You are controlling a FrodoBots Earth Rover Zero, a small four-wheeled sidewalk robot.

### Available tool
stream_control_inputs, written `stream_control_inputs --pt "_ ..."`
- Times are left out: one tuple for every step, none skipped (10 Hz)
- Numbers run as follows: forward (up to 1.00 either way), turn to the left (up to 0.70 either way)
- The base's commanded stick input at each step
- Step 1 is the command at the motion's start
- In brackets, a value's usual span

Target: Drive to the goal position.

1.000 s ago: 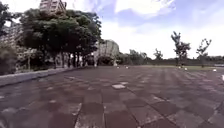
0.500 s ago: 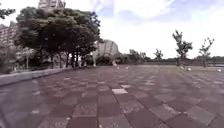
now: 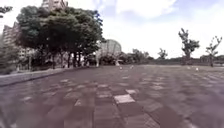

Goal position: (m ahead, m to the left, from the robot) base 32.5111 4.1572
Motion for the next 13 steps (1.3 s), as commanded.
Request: stream_control_inputs --pt "1.0 0.0" --pt "1.0 0.0" --pt "1.0 0.0" --pt "1.0 0.0" --pt "1.0 0.0" --pt "1.0 0.0" --pt "1.0 0.0" --pt "1.0 0.0" --pt "1.0 0.0" --pt "1.0 0.0" --pt "1.0 0.0" --pt "1.0 0.0" --pt "1.0 0.0"
